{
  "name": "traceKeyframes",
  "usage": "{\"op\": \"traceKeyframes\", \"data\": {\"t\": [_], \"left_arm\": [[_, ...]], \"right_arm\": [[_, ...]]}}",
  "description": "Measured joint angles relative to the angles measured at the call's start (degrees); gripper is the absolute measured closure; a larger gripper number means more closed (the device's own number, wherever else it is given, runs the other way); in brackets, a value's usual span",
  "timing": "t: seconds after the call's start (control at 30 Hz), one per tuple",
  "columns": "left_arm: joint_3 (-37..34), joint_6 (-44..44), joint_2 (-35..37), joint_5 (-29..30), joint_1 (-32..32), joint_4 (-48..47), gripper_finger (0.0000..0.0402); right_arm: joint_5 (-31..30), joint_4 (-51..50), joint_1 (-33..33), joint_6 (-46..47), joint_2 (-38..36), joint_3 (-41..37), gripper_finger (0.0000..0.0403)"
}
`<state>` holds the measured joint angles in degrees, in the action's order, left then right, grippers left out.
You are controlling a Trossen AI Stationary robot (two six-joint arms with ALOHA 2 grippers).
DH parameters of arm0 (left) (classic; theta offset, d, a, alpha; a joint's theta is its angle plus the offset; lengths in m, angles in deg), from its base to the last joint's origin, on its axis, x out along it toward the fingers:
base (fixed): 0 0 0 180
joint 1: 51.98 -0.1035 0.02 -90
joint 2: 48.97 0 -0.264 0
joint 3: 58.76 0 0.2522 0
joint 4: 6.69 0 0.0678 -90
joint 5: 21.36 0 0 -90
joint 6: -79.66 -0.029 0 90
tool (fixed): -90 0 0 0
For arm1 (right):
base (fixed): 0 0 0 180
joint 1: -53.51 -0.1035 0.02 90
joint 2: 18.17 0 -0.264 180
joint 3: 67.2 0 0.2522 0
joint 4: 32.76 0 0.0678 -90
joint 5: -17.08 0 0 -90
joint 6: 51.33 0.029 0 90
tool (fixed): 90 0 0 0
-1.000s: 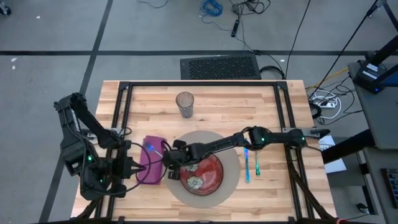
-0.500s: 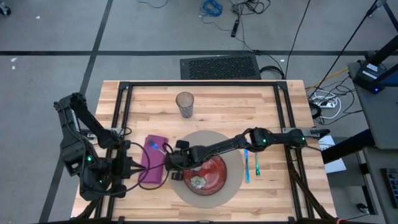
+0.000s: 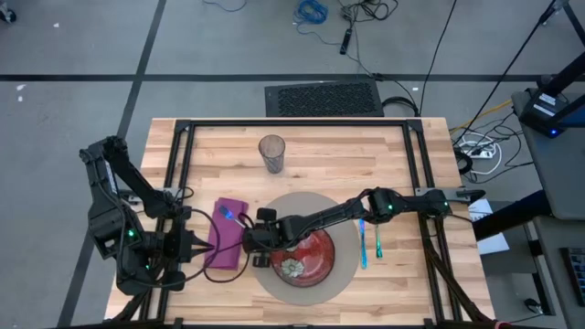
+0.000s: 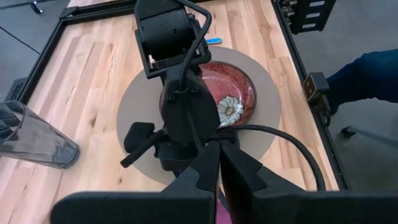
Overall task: Set table place
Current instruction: Adjust the blue fork
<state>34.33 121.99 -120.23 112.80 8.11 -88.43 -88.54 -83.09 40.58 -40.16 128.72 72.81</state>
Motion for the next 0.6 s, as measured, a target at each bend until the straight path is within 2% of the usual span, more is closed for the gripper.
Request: {"op": "traceKeyframes", "data": {"t": [0.17, 0.3, 0.6], "left_arm": [[0.0, -0.01, 0.0, 0.31, 0.0, -0.03, 0.0402], [0.0, -0.09, 0.0, 0.32, 0.0, -0.03, 0.0402], [-0.02, -0.11, 0.0, 0.34, 0.0, -0.03, 0.0402]], "right_arm": [[-0.91, 2.48, 1.2, 1.04, -0.02, 0.1, 0.0286], [-1.89, 4.02, 2.23, 0.75, -0.28, 0.22, 0.0285], [0.97, 5.62, 3.55, 0.14, 0.19, 0.32, 0.0284]]}}
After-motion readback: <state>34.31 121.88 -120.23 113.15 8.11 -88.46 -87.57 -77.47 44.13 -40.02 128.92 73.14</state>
